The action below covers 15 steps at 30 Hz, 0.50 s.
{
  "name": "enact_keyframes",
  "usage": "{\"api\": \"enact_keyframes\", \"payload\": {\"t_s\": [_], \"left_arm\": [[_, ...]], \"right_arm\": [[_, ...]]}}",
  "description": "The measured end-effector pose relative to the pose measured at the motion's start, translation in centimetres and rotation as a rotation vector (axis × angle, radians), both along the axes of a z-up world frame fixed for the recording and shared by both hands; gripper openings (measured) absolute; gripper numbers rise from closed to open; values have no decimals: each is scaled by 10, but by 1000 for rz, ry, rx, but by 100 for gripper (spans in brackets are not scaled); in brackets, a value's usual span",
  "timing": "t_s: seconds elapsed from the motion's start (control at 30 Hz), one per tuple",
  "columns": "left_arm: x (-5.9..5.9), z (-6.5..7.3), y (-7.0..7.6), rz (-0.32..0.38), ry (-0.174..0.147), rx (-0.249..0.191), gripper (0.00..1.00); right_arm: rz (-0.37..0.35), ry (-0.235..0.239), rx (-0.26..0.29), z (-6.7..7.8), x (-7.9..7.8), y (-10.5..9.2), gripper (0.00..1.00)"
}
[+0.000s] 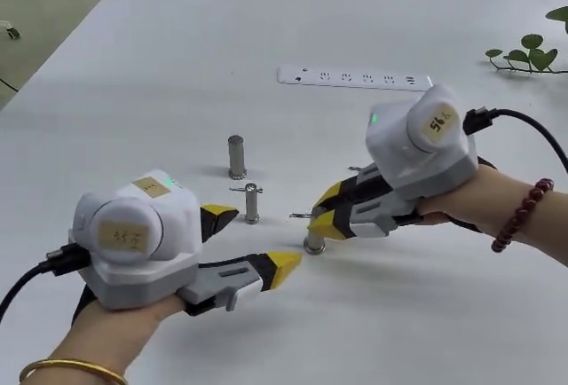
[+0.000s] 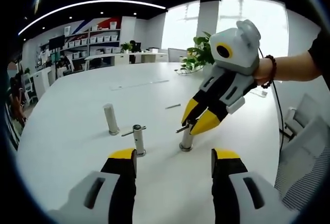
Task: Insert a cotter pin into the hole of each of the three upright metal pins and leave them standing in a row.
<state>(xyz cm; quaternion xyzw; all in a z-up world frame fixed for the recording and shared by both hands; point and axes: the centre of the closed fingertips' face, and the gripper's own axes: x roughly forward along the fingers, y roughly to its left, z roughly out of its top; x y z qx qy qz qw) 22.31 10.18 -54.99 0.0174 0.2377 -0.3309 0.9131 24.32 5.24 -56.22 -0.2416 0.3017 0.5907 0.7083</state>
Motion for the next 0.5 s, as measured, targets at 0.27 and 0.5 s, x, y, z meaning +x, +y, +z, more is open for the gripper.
{"api": "enact_keyframes", "payload": {"t_s": [0.27, 0.5], "left_arm": [[1, 0, 10, -7, -21, 22, 66], [2, -2, 16, -19, -19, 30, 74]], "right_arm": [[1, 2, -1, 0, 1, 0, 8], [-2, 5, -5, 0, 1, -2, 8]]}}
